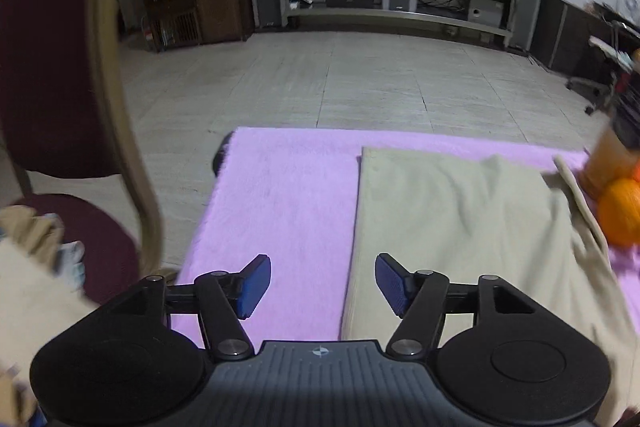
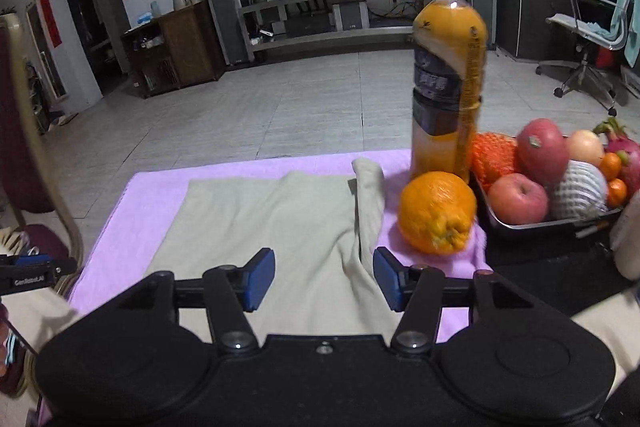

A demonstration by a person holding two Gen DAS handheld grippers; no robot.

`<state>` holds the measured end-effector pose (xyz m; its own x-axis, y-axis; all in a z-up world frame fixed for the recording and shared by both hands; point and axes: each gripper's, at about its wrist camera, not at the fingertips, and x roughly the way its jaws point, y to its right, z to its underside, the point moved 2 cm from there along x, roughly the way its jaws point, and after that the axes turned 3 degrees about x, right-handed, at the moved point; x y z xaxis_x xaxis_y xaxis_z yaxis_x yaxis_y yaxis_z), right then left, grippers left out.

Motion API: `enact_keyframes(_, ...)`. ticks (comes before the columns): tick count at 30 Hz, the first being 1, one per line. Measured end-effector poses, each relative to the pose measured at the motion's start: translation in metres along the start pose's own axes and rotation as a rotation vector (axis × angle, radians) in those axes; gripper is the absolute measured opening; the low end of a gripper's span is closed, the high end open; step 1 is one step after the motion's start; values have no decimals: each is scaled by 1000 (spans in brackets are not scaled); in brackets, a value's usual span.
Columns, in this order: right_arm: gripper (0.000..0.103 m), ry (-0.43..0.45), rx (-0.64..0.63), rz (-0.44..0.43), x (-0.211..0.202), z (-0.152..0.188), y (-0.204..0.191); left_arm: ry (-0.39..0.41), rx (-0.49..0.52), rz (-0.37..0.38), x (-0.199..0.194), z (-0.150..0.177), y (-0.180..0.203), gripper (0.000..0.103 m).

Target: Fold clothes

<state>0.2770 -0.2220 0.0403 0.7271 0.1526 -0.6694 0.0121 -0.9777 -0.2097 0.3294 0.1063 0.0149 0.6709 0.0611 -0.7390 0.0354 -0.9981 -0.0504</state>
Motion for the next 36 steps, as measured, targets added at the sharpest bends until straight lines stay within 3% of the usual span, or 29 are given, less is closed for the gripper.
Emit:
enact_keyframes(2, 46, -7, -8, 13, 34, -17, -1, -14, -48, 36, 35, -19, -5, 62)
enact_keyframes(4, 30, -11, -9, 42, 69, -33, 0, -6, -60, 41, 68, -36, -2, 62)
enact_keyframes(12, 31, -55, -20, 149, 184, -71, 7, 10, 11, 90, 179, -69, 25, 62)
enact_keyframes(17, 37, -113, -58, 212, 229, -75, 4, 49, 138, 95, 210, -70, 51, 55)
enact_keyframes(19, 47, -140, -123, 258, 244, -72, -5, 67, 193, 90, 216, -68, 62, 19)
enact_keyframes(21, 44, -152, -184, 337, 254, -67, -10, 108, 253, 52, 213, -64, 72, 3)
enact_keyframes(24, 9, -88, -205, 430, 246, -63, -9, 162, 279, -69, 200, -59, 71, 3)
enact_keyframes(26, 8, -23, -200, 444, 234, -64, -7, 217, 222, -99, 177, -63, 57, 3)
enact_keyframes(30, 8, 47, -199, 438, 229, -67, -3, 318, 216, -196, 146, -73, 42, 3)
enact_keyframes(32, 8, 82, -198, 436, 226, -68, -1, 340, 225, -230, 141, -78, 40, 3)
enact_keyframes(36, 8, 152, -196, 430, 221, -71, 3, 301, 236, -267, 165, -79, 52, 3)
